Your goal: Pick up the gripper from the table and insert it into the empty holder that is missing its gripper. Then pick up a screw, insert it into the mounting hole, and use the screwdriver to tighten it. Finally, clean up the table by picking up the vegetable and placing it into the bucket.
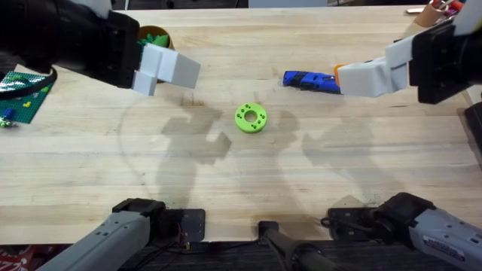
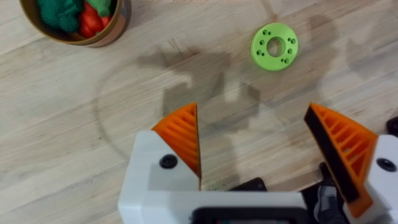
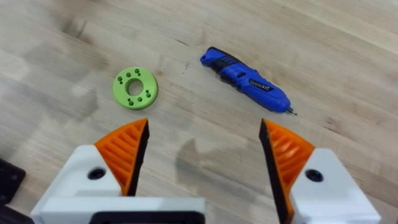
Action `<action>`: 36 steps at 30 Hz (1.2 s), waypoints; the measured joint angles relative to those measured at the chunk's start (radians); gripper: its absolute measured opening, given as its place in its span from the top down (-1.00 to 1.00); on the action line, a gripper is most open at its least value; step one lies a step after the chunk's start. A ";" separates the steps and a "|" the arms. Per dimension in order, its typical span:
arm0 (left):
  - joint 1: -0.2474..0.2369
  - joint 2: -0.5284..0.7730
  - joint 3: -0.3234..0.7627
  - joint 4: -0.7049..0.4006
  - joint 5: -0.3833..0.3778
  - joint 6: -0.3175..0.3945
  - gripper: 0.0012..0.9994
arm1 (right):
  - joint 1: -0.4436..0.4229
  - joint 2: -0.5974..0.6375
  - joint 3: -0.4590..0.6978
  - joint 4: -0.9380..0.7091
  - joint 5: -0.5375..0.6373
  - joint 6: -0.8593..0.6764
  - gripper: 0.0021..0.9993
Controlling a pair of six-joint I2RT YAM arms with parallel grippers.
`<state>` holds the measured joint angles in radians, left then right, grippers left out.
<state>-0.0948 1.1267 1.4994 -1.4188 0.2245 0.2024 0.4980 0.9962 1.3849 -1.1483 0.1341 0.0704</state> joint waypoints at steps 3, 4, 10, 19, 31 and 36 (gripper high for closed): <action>0.000 0.001 -0.001 -0.011 -0.002 -0.001 -0.97 | 0.000 0.001 0.000 -0.009 0.000 0.000 -0.99; 0.000 0.001 -0.001 -0.010 -0.003 -0.004 -0.97 | 0.000 0.001 0.000 -0.008 0.000 0.000 -0.99; 0.000 0.002 -0.001 -0.011 -0.003 -0.019 -0.97 | 0.000 0.003 0.000 -0.009 0.000 0.000 -0.99; 0.000 0.013 -0.001 -0.010 -0.004 -0.024 -0.97 | 0.000 0.027 0.000 -0.012 0.000 0.000 -0.99; 0.000 0.013 -0.001 -0.010 -0.004 -0.024 -0.97 | 0.000 0.027 0.000 -0.012 0.000 0.000 -0.99; 0.000 0.013 -0.001 -0.010 -0.004 -0.024 -0.97 | 0.000 0.027 0.000 -0.012 0.000 0.000 -0.99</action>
<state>-0.0948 1.1400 1.4982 -1.4292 0.2207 0.1787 0.4980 1.0233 1.3846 -1.1606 0.1337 0.0708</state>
